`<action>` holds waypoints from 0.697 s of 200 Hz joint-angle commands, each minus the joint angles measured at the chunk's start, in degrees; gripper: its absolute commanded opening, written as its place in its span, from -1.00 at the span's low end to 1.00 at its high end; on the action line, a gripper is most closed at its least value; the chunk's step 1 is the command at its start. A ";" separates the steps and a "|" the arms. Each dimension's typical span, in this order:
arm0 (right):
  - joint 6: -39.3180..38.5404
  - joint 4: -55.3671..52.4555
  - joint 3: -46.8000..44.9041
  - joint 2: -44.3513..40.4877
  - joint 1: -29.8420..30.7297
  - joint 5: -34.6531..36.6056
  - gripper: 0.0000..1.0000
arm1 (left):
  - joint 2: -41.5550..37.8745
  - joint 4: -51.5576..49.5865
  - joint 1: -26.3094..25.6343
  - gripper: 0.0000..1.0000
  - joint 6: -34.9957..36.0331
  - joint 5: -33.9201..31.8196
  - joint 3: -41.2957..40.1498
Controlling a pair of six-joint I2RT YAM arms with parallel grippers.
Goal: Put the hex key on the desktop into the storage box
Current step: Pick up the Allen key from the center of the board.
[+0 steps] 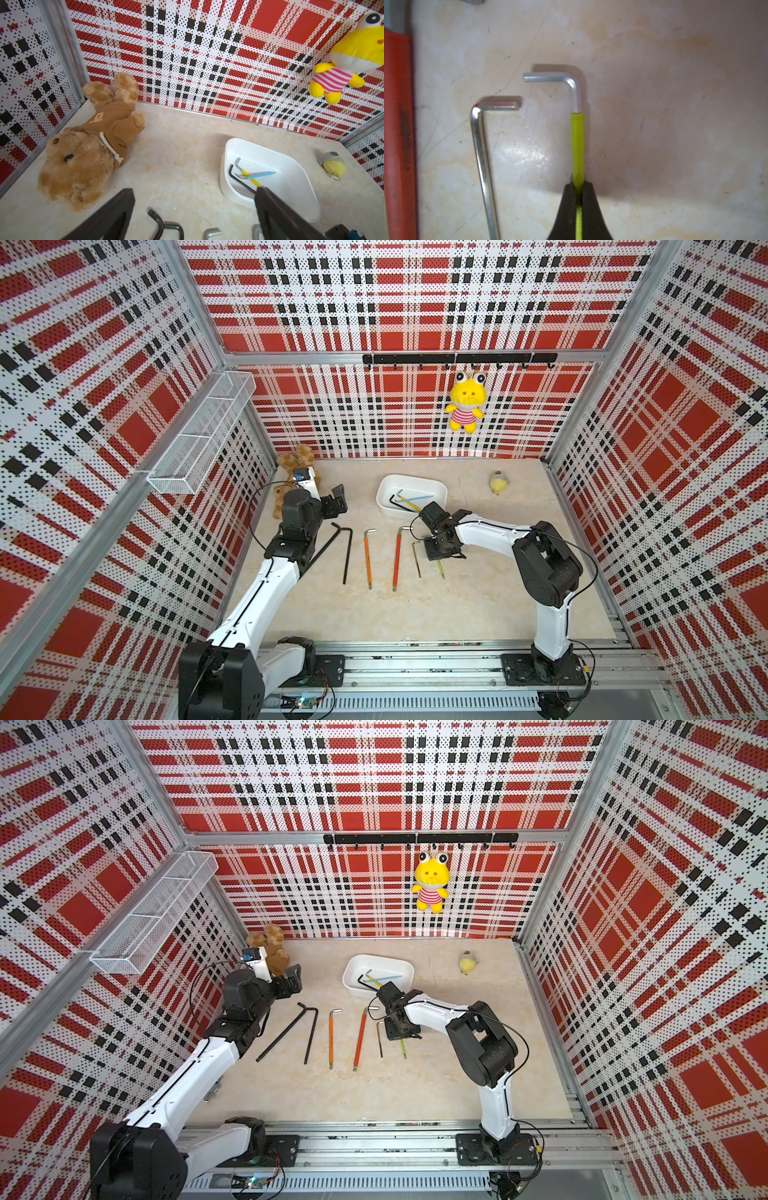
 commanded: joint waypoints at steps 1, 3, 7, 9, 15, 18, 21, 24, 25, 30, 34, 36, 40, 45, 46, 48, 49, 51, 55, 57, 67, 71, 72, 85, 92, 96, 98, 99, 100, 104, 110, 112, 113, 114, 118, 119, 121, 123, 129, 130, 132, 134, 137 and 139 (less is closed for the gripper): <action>-5.60 2.86 -2.07 -6.13 0.57 0.16 -1.00 | -1.05 0.44 -0.52 0.95 0.31 -0.57 -0.78; -6.14 3.12 -2.26 -6.48 0.57 -0.19 -1.00 | -1.02 0.46 -0.53 0.95 0.31 -0.53 -0.78; -7.23 3.61 -2.54 -7.18 0.57 -0.89 -1.00 | -1.01 0.47 -0.53 0.95 0.31 -0.49 -0.83; -7.72 3.83 -2.68 -7.46 0.63 -1.35 -1.00 | -0.96 0.51 -0.58 0.95 0.31 -0.48 -0.91; -9.73 4.57 -3.04 -8.21 0.73 -3.02 -1.00 | -0.92 0.54 -0.51 0.95 0.31 -0.48 -0.91; -10.72 4.85 -3.14 -8.57 0.86 -3.76 -1.00 | -0.90 0.60 -0.61 0.95 0.31 -0.48 -0.89; -11.73 5.12 -3.19 -8.85 1.02 -4.28 -1.00 | -0.88 0.64 -0.64 0.95 0.27 -0.48 -0.89; -12.65 5.30 -3.15 -9.12 1.27 -4.76 -1.00 | -0.85 0.64 -0.60 0.95 0.30 -0.47 -0.89; -12.99 5.37 -3.13 -9.20 1.36 -4.85 -1.00 | -0.84 0.64 -0.60 0.95 0.30 -0.48 -0.91; -14.57 5.48 -2.90 -9.64 1.80 -5.34 -1.00 | -0.83 0.64 -0.65 0.95 0.27 -0.48 -0.97; -16.01 5.55 -2.66 -9.97 2.15 -5.95 -1.00 | -0.83 0.64 -0.79 0.95 0.30 -0.48 -0.98; -16.81 5.66 -2.49 -10.09 2.39 -6.38 -1.00 | -0.83 0.64 -0.80 0.95 0.26 -0.48 -0.94; -18.26 5.84 -2.16 -10.42 2.76 -7.12 -1.00 | -0.85 0.64 -0.84 0.95 0.31 -0.57 -0.94; -19.81 5.95 -1.58 -10.79 3.20 -7.84 -1.00 | -0.99 0.64 -0.94 0.95 0.31 -0.70 -0.97; -20.13 6.00 -1.46 -10.87 3.25 -7.97 -1.00 | -1.00 0.64 -0.99 0.95 0.31 -0.72 -1.04; -20.70 6.03 -1.16 -10.98 3.41 -8.29 -1.00 | -1.00 0.64 -0.96 0.95 0.31 -0.76 -1.05; -21.01 6.08 -1.03 -11.06 3.49 -8.46 -1.00 | -1.01 0.64 -1.04 0.95 0.31 -0.80 -1.08; -21.58 6.16 -0.72 -11.16 3.54 -8.78 -1.00 | -1.05 0.64 -1.04 0.95 0.31 -0.85 -1.03; -22.77 6.32 -0.11 -11.49 3.63 -9.49 -1.00 | -1.16 0.64 -1.04 0.95 0.31 -0.98 -1.11; -23.38 6.44 0.17 -11.55 3.71 -9.76 -1.00 | -1.18 0.62 -1.08 0.95 0.31 -1.05 -1.15; -25.83 6.90 2.11 -12.08 3.66 -9.71 -1.00 | -1.28 0.64 -1.12 0.95 0.31 -1.14 -1.19; -26.90 7.03 3.10 -11.95 3.65 -9.15 -1.00 | -1.27 0.64 -1.12 0.95 0.31 -1.18 -1.21; -27.15 7.07 3.25 -11.89 3.65 -9.07 -1.00 | -1.27 0.64 -1.12 0.95 0.31 -1.18 -1.20; -31.62 6.80 7.57 -10.30 3.32 -7.01 -1.00 | -1.32 0.64 -1.18 0.95 0.31 -1.19 -1.24; -33.85 5.38 11.03 -8.47 2.83 -6.42 -1.00 | -1.31 0.73 -1.12 0.95 0.31 -1.11 -1.22; -35.10 4.10 14.08 -7.04 2.39 -6.68 -1.00 | -1.32 0.73 -1.17 0.95 0.31 -1.10 -1.24; -35.76 3.36 15.27 -6.40 2.12 -7.08 -1.00 | -1.33 0.73 -1.20 0.95 0.31 -1.03 -1.25; -36.10 2.95 16.01 -5.95 1.96 -7.37 -1.00 | -1.34 0.73 -1.21 0.95 0.31 -1.02 -1.22; -36.36 2.56 16.74 -5.51 1.88 -7.60 -1.00 | -1.31 0.73 -1.21 0.95 0.31 -1.01 -1.21; -37.28 1.05 19.46 -3.88 1.26 -8.59 -1.00 | -1.34 0.66 -1.24 0.95 0.31 -0.93 -1.22; -38.40 -0.68 23.38 -1.56 0.42 -9.78 -1.00 | -1.40 0.73 -1.25 0.95 0.31 -0.92 -1.19; -38.67 -1.13 24.65 -0.72 0.16 -10.24 -1.00 | -1.48 0.73 -1.27 0.95 0.31 -0.90 -1.19; -38.79 -1.28 25.23 -0.39 0.01 -10.44 -1.00 | -1.46 0.73 -1.33 0.95 0.31 -0.91 -1.24; -38.84 -1.44 25.78 0.00 -0.15 -10.50 -1.00 | -1.45 0.73 -1.27 0.95 0.31 -0.92 -1.17; -39.52 -2.05 27.99 1.42 -0.63 -11.02 -1.00 | -1.53 0.66 -1.22 0.95 0.39 -1.03 -1.23; -39.65 -2.22 28.53 1.74 -0.78 -11.18 -1.00 | -1.58 0.65 -1.21 0.95 0.39 -1.06 -1.21; -40.03 -2.44 29.48 2.37 -0.95 -11.42 -1.00 | -1.61 0.58 -1.21 0.95 0.40 -1.13 -1.22; -40.35 -2.60 30.44 2.96 -1.17 -11.63 -1.00 | -1.73 0.47 -1.26 0.95 0.44 -1.24 -1.24; -41.45 -2.75 32.90 4.76 -1.80 -11.95 -1.00 | -2.00 0.39 -1.31 0.95 0.57 -1.59 -1.27; -41.45 -2.75 32.90 4.76 -1.80 -11.95 -1.00 | -2.12 0.38 -1.30 0.95 0.62 -1.65 -1.32; -41.63 -2.75 33.27 5.37 -1.89 -11.95 -1.00 | -2.14 0.38 -1.41 0.95 0.65 -1.74 -1.34; -41.63 -2.67 34.76 6.15 -2.20 -11.95 -1.00 | -2.24 0.38 -1.44 0.96 0.66 -1.83 -1.38; -42.92 -2.66 35.90 6.91 -2.42 -11.84 -1.00 | -2.40 0.31 -1.45 0.96 0.74 -1.95 -1.45; -43.29 -2.66 36.68 7.62 -2.60 -11.67 -1.00 | -2.52 0.34 -1.45 0.96 0.75 -2.06 -1.39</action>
